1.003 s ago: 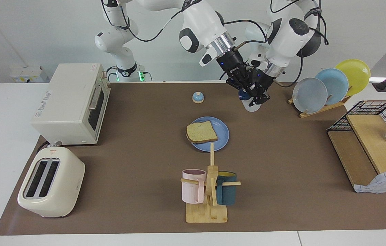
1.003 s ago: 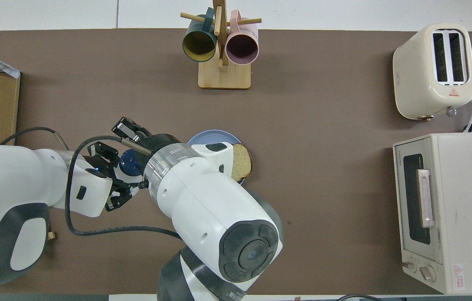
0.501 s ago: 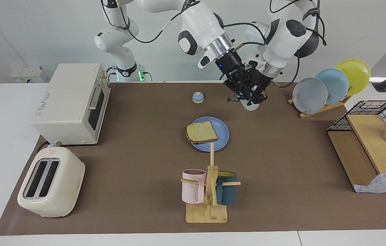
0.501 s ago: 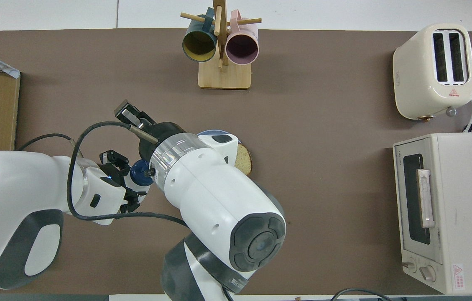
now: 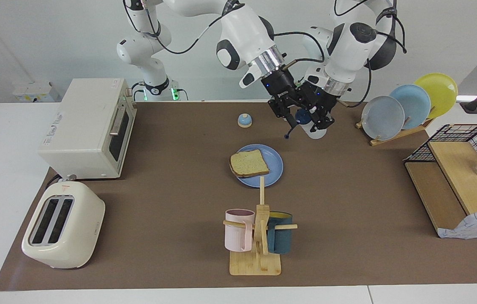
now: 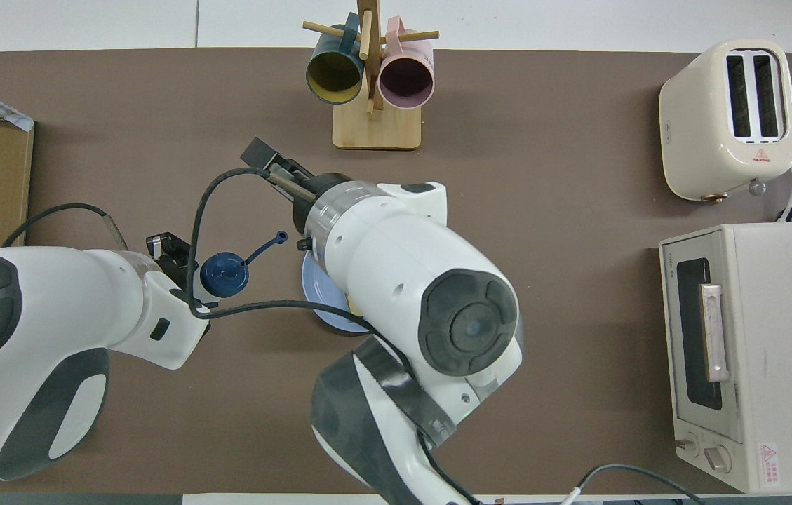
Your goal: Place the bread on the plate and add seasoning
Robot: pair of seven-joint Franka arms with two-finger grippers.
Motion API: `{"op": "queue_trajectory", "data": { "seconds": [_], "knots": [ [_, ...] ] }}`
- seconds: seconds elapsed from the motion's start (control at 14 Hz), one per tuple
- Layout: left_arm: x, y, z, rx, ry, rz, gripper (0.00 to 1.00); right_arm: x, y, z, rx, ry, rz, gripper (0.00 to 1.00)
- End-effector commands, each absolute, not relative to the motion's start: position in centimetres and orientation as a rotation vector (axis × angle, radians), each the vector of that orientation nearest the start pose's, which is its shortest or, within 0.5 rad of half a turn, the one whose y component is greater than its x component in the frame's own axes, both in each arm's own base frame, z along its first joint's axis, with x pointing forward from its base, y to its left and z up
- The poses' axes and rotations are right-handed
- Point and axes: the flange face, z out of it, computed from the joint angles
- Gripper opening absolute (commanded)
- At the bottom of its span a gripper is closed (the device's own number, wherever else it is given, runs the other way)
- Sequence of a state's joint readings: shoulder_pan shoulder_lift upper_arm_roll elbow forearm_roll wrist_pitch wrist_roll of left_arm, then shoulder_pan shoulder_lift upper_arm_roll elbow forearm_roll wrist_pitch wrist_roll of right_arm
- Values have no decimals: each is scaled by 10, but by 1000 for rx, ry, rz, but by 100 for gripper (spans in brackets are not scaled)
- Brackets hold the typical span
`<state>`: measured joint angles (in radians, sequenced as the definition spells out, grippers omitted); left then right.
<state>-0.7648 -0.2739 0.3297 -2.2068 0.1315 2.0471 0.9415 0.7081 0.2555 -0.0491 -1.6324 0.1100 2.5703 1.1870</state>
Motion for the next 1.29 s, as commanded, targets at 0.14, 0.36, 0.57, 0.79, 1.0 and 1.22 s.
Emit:
{"op": "queue_trajectory", "data": {
  "seconds": [0.14,0.36,0.57,0.79,1.0,1.22],
  "knots": [
    [452,-255,506,-2052,1943,93,0,573,331,548,-2734,519,-390,100],
    [436,-312,486,-1909,1786,199,0,584,237,553,-2921,495,-215,100],
    [425,-356,456,-1705,1724,314,0,582,104,586,-3019,398,-50,100],
    [423,-399,408,-1488,1633,491,0,558,16,630,-3112,264,84,100],
    [437,-434,381,-1429,1558,540,0,552,-33,651,-3132,237,101,100],
    [428,-440,348,-1285,1461,639,0,546,-40,629,-3122,251,103,100]
  ]
}}
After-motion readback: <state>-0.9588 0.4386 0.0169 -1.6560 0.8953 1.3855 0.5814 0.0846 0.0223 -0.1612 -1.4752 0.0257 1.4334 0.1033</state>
